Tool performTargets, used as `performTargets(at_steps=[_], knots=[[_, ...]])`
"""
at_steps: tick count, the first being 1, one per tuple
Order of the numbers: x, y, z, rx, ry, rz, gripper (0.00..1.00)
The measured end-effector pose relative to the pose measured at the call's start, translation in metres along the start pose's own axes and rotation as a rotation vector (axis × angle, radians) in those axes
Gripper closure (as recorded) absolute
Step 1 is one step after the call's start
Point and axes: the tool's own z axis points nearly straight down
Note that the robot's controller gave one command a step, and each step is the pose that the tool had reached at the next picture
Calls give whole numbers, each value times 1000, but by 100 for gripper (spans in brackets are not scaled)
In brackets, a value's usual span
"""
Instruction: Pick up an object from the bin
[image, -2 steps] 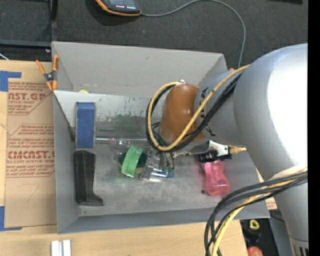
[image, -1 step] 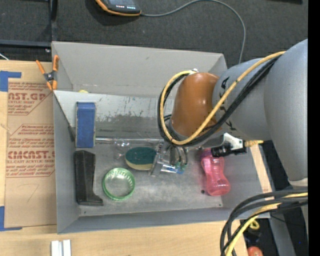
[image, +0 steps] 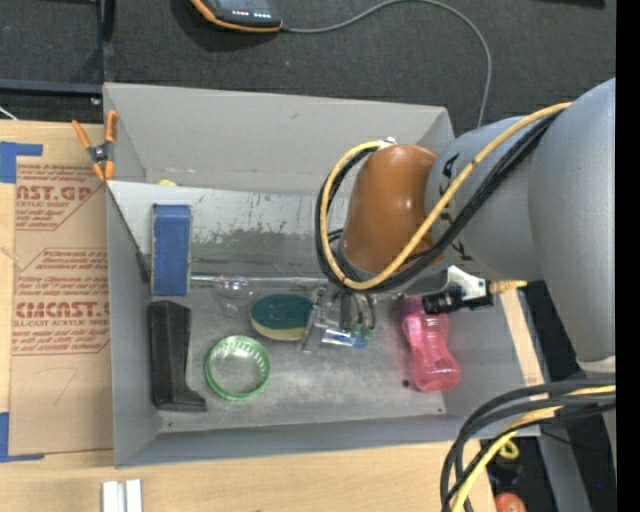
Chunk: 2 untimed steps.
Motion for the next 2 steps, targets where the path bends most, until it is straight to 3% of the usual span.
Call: performTargets(at_steps=[1,2], knots=[[2,-13,-103,1,4,-6,100],[-35,17,-190,1,6,-21,100]])
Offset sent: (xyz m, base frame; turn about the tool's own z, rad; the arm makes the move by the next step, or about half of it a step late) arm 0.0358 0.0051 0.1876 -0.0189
